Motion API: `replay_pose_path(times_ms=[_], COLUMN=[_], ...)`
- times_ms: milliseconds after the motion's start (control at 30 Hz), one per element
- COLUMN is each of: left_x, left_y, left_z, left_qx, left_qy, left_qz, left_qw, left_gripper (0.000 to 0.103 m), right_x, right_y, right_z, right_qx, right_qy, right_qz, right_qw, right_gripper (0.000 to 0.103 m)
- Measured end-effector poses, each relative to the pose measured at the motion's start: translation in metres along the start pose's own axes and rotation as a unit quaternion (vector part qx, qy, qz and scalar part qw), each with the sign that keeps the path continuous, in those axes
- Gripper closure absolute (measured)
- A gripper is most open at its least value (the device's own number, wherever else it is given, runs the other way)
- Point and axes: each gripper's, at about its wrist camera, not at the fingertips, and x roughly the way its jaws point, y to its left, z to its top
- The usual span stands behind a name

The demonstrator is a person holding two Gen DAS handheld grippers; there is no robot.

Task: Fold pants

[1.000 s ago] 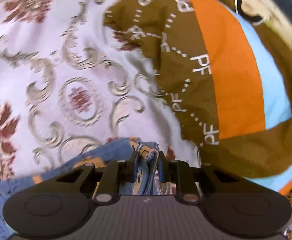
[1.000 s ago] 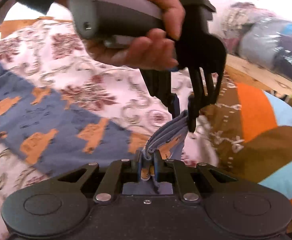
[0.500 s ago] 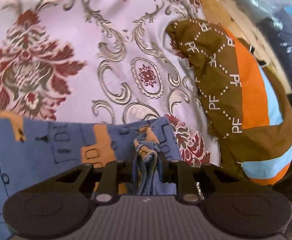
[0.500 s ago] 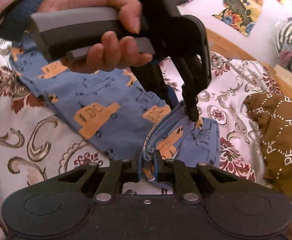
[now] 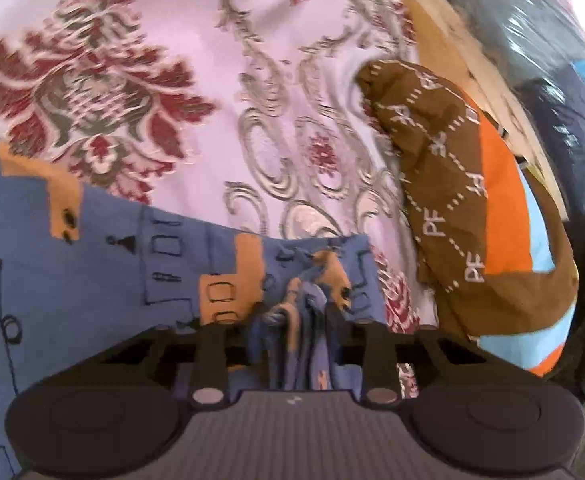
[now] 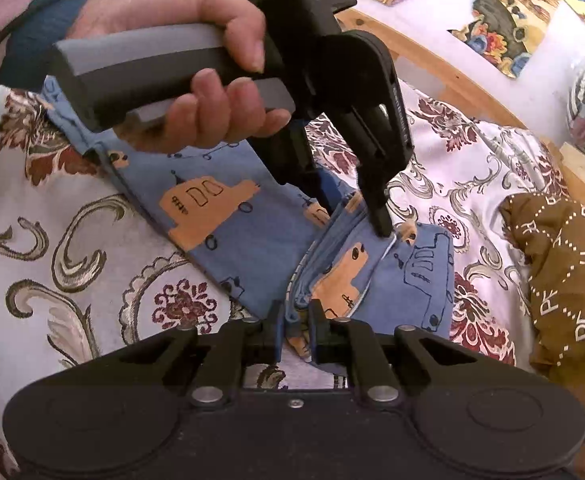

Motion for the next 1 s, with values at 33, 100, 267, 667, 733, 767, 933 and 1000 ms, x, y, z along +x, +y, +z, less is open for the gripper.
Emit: replay_pose_path(times_ms=[33,100,267,667,733,767,933,1000], left_x=[0.000,0.000,-0.004,-0.041,-0.047,-0.049,-0.061,-0.066], left_y=[0.003,0.007,0.015,0.014,0.019,0.022,0.032,0.035], left_z=[0.000,-0.001,-0.003,-0.009,-0.007,-0.006,0.003,0.007], left_qx=[-0.006,-0.012,-0.038,0.001,-0.003,-0.007,-0.009,-0.001], left_qy=[0.001,0.001,-0.001,-0.018,-0.015,-0.013,-0.007,0.000], left_qz=[-0.003,-0.006,-0.023,0.010,0.016,0.017,0.020,0.027], left_qw=[1.0000,0.9999,0.9990,0.9998,0.9998,0.9997,0.9997,0.9996], left_gripper=[0.075,0.081,0.087,0.090,0.090,0.090,0.090,0.090], right_x=[0.000,0.001,0.000,-0.010,-0.013,-0.014,-0.014,-0.011], right_y=[0.000,0.000,-0.001,-0.003,0.000,0.002,0.006,0.009], right_z=[0.000,0.000,0.001,0.013,0.019,0.022,0.037,0.042], right_qx=[-0.001,0.000,0.003,0.036,0.040,0.041,0.063,0.071], right_qy=[0.001,0.002,0.002,-0.010,-0.018,-0.022,-0.031,-0.028], right_qz=[0.000,0.000,-0.001,0.022,0.032,0.036,0.062,0.073], right_qw=[1.000,1.000,1.000,0.999,0.999,0.998,0.996,0.994], right_gripper=[0.090,0.090,0.090,0.090,0.090,0.090,0.090,0.091])
